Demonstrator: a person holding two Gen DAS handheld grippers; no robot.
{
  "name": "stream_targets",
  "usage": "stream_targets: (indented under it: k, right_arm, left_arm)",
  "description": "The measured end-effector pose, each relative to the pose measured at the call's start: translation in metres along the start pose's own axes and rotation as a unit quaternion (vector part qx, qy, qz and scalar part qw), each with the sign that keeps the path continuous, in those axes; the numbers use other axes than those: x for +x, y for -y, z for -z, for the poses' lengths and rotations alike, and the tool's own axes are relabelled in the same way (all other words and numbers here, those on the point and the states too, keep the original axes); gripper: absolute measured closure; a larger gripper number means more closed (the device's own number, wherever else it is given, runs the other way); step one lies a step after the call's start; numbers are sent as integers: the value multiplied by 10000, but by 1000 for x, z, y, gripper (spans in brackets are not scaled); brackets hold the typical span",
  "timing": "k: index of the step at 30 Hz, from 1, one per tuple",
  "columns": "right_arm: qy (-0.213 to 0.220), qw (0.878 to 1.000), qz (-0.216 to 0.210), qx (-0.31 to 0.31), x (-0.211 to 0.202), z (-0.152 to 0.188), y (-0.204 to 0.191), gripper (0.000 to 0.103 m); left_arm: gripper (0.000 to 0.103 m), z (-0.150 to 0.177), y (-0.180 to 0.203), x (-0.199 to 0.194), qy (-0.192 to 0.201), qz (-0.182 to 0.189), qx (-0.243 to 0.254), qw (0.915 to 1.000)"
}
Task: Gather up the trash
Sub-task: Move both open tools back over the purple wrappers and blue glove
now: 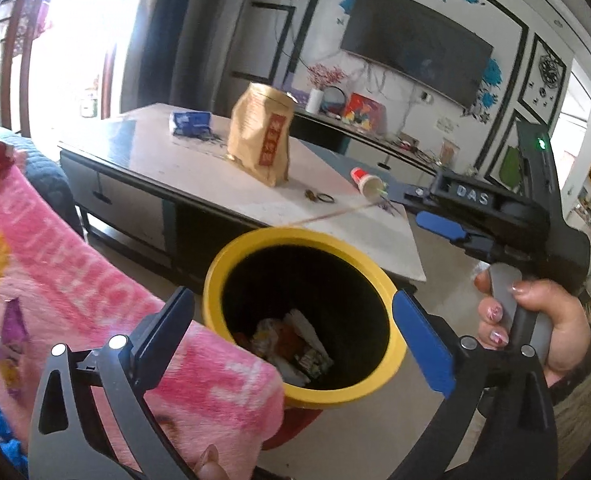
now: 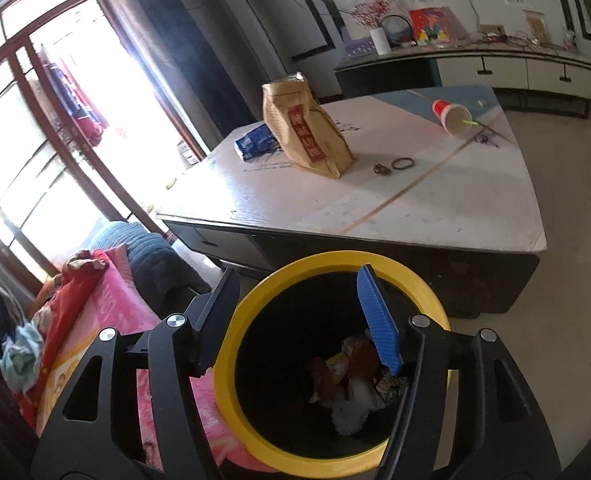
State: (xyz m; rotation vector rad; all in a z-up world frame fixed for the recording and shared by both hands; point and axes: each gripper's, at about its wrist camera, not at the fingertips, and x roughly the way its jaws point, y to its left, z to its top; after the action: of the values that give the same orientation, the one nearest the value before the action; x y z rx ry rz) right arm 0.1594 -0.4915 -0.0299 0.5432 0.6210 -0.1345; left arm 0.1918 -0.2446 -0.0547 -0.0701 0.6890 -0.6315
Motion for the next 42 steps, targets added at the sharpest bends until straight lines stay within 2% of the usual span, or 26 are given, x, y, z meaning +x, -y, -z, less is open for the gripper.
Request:
stream_targets:
  k: [13,20,31,42]
  right_arm:
    - [-55,9986,-311,-424,-8,9,-37,41]
    - [-128,9958,-580,-691,-12,21,-65,37]
    - [-276,9884,-955,-1145,-18,44,-105,32]
    - [-474,9749,-1374,-1687,-26,75,-149,29]
  left_arm:
    - [7,-3,-37,-51,488,-617,-332,9964]
    - [7,-3,-56,-76,760,-818,-610,9919]
    - [7,0,-86,-113,1044,-1273,-860,9826]
    - [7,6,-113,-140,1230,-1587,-1157,9728]
